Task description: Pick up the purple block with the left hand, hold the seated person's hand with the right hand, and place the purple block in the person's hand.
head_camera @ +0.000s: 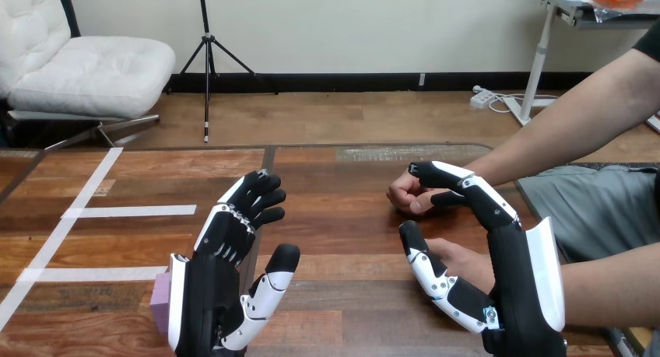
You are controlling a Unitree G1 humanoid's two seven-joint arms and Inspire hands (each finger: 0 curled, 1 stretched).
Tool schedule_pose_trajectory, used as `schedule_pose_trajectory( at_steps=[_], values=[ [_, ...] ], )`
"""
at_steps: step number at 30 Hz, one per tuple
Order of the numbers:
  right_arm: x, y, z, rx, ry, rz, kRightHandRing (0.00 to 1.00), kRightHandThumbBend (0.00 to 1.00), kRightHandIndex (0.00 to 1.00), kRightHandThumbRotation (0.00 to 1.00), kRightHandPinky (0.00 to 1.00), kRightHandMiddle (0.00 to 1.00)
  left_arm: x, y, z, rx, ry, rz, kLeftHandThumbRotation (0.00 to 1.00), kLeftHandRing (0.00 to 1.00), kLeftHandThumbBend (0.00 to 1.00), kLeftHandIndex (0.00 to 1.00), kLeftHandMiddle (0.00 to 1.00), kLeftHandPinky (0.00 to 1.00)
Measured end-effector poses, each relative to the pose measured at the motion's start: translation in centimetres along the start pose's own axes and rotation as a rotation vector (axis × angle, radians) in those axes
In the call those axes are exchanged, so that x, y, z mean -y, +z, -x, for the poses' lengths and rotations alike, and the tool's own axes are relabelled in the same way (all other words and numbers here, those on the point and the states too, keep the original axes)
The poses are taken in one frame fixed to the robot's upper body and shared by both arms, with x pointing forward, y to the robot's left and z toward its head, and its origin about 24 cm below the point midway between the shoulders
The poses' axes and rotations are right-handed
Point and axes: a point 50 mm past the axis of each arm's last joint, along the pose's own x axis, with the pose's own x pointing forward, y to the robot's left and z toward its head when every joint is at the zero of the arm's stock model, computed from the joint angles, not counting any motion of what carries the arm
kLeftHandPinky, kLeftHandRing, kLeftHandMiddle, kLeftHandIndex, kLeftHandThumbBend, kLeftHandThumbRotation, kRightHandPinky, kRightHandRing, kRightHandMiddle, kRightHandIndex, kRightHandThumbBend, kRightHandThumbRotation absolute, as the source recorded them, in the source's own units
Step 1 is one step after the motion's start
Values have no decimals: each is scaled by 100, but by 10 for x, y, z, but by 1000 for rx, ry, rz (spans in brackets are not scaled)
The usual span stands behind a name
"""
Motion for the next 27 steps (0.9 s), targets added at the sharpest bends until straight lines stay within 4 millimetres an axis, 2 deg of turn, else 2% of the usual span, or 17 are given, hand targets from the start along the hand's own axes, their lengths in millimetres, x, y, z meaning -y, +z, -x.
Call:
schedule_pose_trajectory(
  at_steps=[14, 27],
  values=[
    [0, 0, 1, -4, 1, 0, 72, 35, 71, 17, 64, 74, 0, 0, 1, -3, 6, -1, 54, 76, 65, 79, 79, 71],
    [0, 0, 1, -4, 2, 0, 73, 35, 71, 18, 65, 74, -1, 4, 0, 17, -8, 1, 45, 79, 67, 78, 81, 73]
  ],
)
